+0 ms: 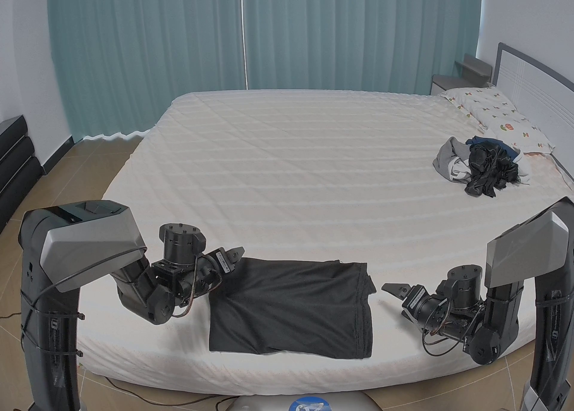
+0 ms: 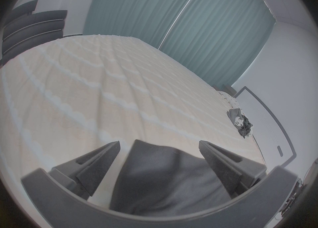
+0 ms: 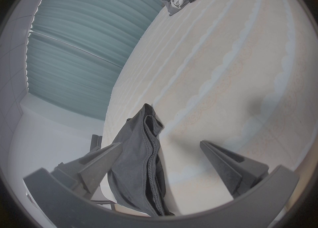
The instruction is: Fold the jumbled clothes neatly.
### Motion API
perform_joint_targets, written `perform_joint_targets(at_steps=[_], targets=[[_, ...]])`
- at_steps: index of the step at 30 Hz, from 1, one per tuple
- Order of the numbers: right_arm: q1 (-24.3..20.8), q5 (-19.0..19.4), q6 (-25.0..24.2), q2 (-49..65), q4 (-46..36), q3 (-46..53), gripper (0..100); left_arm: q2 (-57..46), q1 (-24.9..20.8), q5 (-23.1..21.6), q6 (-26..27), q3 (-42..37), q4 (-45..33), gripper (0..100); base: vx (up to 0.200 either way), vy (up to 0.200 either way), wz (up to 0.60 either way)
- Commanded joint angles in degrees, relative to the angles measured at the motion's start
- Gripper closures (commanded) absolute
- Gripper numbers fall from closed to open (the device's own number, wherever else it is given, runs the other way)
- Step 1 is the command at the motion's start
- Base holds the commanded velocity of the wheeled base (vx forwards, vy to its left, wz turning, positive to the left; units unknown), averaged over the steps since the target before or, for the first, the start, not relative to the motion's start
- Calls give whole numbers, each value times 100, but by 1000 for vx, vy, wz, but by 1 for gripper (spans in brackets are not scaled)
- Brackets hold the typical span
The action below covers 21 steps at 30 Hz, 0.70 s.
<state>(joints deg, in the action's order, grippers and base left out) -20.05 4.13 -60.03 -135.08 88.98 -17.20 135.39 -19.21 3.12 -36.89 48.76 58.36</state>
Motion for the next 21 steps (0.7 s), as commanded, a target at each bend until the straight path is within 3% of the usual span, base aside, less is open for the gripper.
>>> perform_joint_targets(at_steps=[1,13,14,21], targets=[[-7,9,0,-36,14,-3,0,436,-135,48,-170,722,-325,0,0,0,0],[-25,0,0,-62,14,-11,0,585,-127,48,-187,968,-545,0,0,0,0],[-25,0,9,-62,14,-11,0,585,-118,48,-187,977,-545,100,0,0,0],[-25,0,9,-44,14,6,0,585,-65,127,-187,951,-536,100,0,0,0]])
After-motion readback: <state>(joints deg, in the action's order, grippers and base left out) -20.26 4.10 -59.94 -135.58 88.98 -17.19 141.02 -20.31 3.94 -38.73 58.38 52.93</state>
